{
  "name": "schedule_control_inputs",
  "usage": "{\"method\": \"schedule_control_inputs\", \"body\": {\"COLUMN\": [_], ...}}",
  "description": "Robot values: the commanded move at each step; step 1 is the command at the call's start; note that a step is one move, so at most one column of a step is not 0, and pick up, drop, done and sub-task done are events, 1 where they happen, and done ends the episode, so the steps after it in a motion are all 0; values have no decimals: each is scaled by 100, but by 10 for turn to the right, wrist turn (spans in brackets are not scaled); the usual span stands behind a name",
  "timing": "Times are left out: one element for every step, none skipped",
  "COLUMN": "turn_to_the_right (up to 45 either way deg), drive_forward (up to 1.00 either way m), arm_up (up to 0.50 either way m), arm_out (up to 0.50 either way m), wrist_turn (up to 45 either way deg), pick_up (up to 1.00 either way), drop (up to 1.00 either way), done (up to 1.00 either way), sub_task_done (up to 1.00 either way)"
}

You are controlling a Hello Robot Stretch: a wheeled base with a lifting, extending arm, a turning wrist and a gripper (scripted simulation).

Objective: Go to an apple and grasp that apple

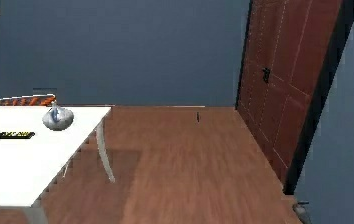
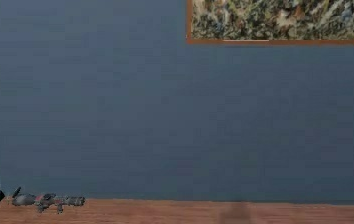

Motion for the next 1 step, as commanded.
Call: {"method": "schedule_control_inputs", "body": {"turn_to_the_right": [0], "drive_forward": [100], "arm_up": [0], "arm_out": [0], "wrist_turn": [0], "pick_up": [0], "drop": [0], "done": [0], "sub_task_done": [0]}}
